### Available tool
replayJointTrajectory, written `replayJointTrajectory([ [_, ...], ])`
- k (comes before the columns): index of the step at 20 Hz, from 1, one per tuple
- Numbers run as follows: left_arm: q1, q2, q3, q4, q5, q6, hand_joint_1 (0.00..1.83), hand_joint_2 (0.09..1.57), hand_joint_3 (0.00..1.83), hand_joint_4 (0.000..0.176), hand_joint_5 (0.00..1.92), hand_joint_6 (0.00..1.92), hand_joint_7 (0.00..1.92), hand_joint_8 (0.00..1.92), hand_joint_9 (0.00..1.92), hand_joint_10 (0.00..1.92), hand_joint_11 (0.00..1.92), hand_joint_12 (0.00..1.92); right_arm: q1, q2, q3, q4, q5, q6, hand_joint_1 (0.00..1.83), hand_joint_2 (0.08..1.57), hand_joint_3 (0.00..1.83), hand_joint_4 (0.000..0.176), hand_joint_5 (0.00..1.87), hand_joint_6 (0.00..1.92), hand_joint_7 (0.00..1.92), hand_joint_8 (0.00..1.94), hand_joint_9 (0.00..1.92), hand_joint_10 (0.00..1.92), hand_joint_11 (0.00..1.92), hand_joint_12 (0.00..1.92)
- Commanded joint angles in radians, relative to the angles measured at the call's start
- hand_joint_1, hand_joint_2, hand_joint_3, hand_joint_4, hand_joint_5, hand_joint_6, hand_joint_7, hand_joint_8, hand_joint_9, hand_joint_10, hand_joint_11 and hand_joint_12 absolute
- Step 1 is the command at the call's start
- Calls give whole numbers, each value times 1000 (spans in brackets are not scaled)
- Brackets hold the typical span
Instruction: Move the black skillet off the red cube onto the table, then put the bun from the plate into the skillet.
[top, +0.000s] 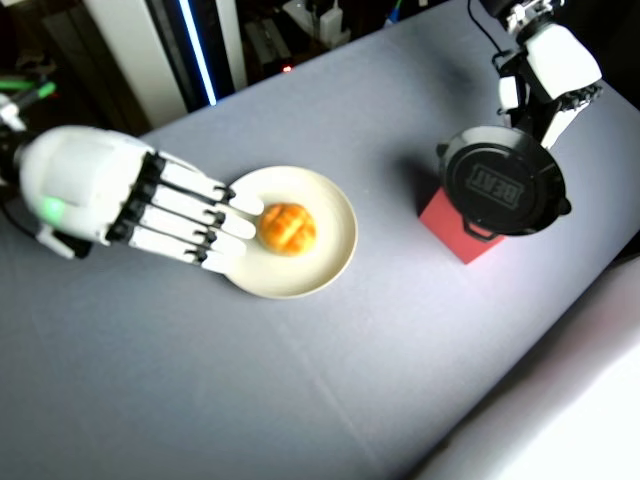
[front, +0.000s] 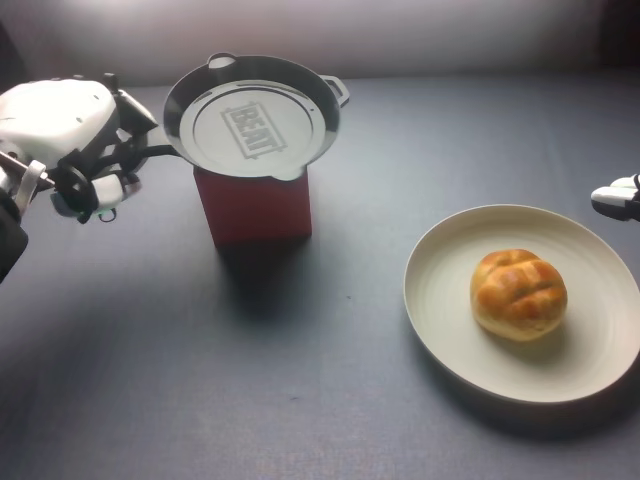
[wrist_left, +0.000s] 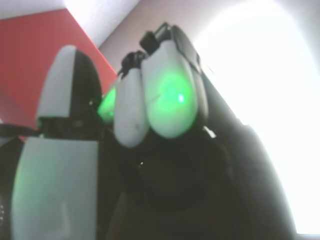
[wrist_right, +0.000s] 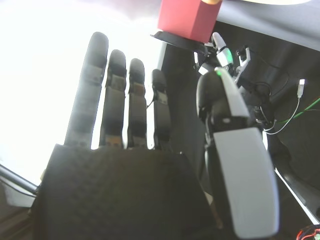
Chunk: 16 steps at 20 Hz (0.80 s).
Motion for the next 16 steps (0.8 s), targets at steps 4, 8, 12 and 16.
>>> replayJointTrajectory([
  [4,19,39,-43,74,-232,-63,1457,1244,0,158,1102,1921,1350,1921,1533,1921,1589,1921,9,-7,7,17,115,6,669,1320,2,24,387,2,422,3,481,9,559,173],
  [8,42,62,-87,105,-319,-92,1358,1248,1,166,1094,1921,1378,1921,1556,1921,1597,1921,9,-10,7,17,114,7,644,1335,0,21,385,1,417,2,474,3,509,249],
  [12,94,100,-148,157,-431,-140,1510,1219,0,168,1063,1921,1372,1921,1574,1921,1537,1921,9,-12,8,17,112,10,678,1335,2,22,385,0,411,0,460,0,387,473],
  [16,167,158,-236,216,-504,-138,1503,1223,0,175,1080,1921,1412,1921,1581,1921,1609,1921,9,-12,7,17,110,14,621,1343,4,20,382,0,412,0,479,4,400,511],
])
